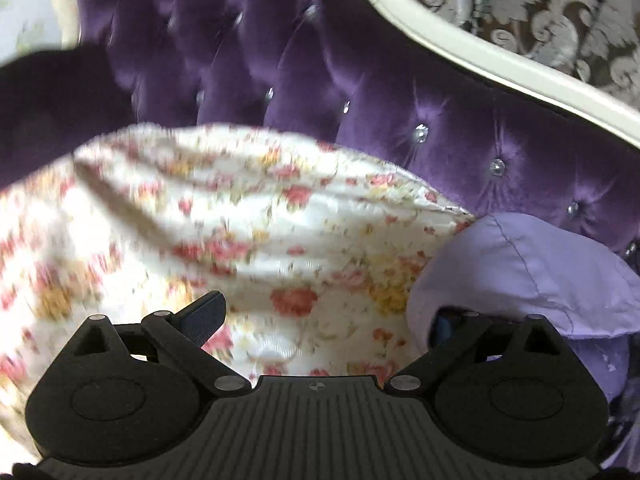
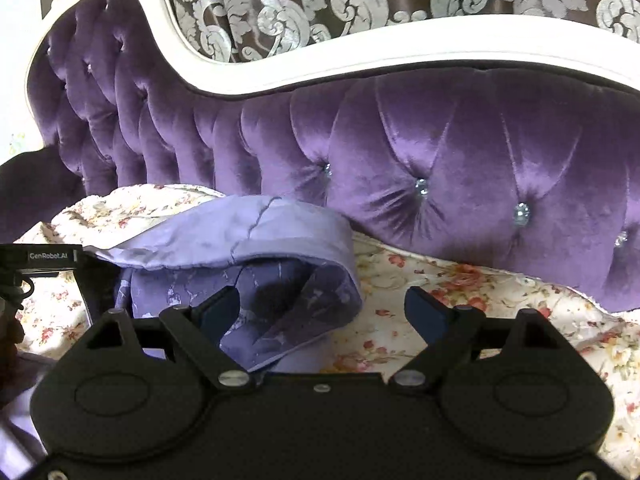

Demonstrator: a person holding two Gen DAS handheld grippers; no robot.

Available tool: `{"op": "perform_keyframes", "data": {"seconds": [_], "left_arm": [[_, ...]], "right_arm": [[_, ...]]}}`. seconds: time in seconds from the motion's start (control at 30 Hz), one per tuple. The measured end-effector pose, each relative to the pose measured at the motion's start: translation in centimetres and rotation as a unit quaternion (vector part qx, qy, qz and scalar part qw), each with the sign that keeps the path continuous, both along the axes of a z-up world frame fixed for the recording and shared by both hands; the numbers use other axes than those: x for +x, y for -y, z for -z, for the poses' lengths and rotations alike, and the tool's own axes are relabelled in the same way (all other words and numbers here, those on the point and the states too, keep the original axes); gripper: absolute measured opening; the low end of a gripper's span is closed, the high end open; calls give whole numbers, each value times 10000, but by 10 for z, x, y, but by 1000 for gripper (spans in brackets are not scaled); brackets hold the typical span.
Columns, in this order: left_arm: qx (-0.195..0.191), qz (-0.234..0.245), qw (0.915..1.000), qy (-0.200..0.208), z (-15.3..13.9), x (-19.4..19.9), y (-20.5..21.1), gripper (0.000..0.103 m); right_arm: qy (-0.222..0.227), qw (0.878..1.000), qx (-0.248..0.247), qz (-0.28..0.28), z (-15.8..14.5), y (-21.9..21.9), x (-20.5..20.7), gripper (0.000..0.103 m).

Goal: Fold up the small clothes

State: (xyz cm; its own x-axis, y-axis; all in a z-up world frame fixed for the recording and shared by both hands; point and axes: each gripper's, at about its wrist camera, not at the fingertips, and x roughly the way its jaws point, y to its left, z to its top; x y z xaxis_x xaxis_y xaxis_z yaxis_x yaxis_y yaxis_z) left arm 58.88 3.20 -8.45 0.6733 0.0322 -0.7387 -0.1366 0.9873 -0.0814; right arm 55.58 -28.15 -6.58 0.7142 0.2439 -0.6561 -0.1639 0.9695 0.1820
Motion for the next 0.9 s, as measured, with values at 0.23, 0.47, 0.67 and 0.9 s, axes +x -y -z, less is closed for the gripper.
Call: {"op": "perform_keyframes", "data": {"seconds": [0.23, 0.47, 0.67, 0.9], "left_arm": [[-491, -40, 9987, -135, 11, 4, -15, 101], [-394, 48, 9990, -206, 17, 5, -9, 103], [-547, 681, 9951, -468, -1, -3, -21, 102], [-1307, 1585, 9782, -286, -46, -24, -31, 102]], "right_arm": [[461, 9837, -1667, 488, 5, 2, 1, 82], [291, 9795, -1964, 344, 21, 10, -5, 85], [-94, 9954, -713, -629, 9, 37, -17, 85], [-76, 9941, 823, -697, -14, 86, -19, 86]]}}
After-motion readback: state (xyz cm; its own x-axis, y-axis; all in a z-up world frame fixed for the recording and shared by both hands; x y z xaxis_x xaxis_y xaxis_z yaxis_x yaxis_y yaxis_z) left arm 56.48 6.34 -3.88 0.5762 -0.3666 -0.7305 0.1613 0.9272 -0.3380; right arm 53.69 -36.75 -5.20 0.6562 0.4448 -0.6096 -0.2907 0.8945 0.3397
